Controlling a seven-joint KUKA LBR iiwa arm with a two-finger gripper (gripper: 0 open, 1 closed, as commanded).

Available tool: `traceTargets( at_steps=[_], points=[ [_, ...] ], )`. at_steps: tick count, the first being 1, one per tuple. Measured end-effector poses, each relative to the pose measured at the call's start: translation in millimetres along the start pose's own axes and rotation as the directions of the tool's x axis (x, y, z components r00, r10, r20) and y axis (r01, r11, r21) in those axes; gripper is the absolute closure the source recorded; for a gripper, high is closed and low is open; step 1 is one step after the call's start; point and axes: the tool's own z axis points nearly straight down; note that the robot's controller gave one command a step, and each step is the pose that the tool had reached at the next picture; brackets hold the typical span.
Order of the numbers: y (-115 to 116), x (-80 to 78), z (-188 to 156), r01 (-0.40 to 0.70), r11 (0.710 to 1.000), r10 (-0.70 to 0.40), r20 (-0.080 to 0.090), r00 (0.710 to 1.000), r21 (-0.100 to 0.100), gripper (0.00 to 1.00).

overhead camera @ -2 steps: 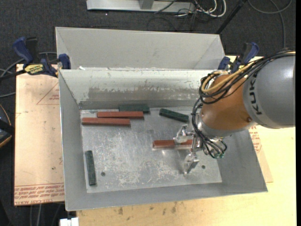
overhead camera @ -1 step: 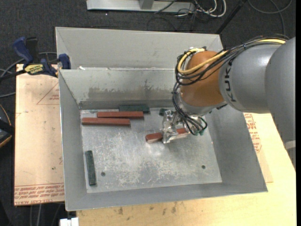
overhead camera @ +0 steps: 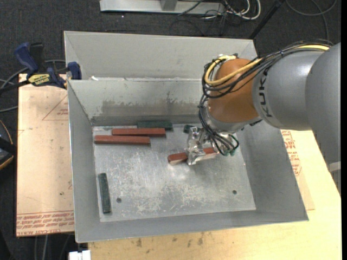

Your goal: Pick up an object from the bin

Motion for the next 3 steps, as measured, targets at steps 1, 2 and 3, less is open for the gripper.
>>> traceTargets(
  at_steps=[1,2,3],
  points=[
    [2.7,6.5,-31.2,-0.004,1.0,0.004,-0.021,1.0,-0.005,1.0],
    [4.5,-1.5,-89.5,-0.001,1.0,0.001,-0.022,1.0,-0.007,1.0],
    [24.4,-1.8,12.1,0.153,0.988,-0.153,-0.015,0.988,-0.009,0.0]
  ],
)
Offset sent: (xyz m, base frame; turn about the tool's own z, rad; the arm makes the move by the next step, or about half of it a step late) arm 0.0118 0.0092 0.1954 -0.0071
